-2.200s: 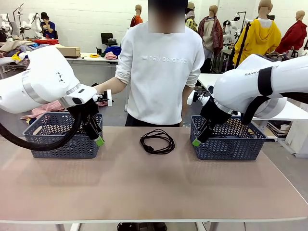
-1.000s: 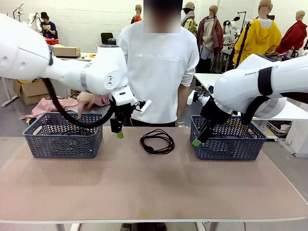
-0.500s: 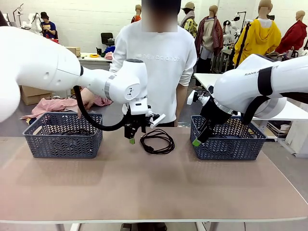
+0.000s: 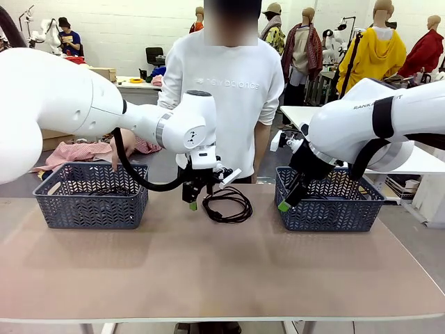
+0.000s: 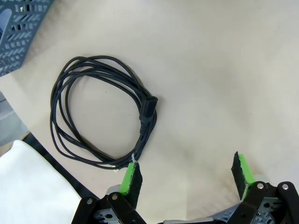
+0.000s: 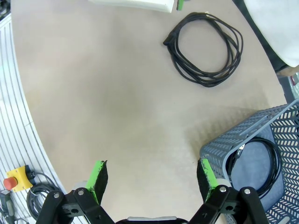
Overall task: Organize the cables according to human instructions.
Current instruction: Pick up a bundle of cables and place it in the basket indicated by the human.
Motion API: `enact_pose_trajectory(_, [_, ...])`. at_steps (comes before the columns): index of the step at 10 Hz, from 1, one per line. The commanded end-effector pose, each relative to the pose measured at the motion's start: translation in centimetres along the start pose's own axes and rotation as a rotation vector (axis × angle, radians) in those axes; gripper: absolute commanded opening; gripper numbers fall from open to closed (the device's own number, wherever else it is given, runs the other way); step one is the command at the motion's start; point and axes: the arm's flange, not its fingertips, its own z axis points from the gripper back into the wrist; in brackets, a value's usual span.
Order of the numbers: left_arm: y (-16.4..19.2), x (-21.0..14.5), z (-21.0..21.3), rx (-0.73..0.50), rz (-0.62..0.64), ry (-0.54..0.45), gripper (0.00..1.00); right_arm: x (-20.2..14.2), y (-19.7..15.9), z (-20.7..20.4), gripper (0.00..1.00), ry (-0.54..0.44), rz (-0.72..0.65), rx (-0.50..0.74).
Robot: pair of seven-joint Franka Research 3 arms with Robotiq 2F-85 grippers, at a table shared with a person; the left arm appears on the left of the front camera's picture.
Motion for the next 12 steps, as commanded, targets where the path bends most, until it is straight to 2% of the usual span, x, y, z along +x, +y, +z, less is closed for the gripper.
enact_pose_trajectory(1, [-0.2, 0.0, 0.4, 0.005, 0.001, 0.001, 1.0, 0.0, -0.1, 0.1, 1.0, 0.005, -0.008, -0.008])
enact_pose_trajectory(5, [0.0, 0.1, 0.0, 0.0, -0.001, -0.001, 1.0, 0.0, -0.1, 0.1, 1.0, 0.005, -0.008, -0.008])
enact_pose_trajectory(12, [3.9, -0.7, -3.2, -0.049, -0.141, 0.003, 1.0, 0.0, -0.1, 0.1, 1.0, 0.005, -0.008, -0.008])
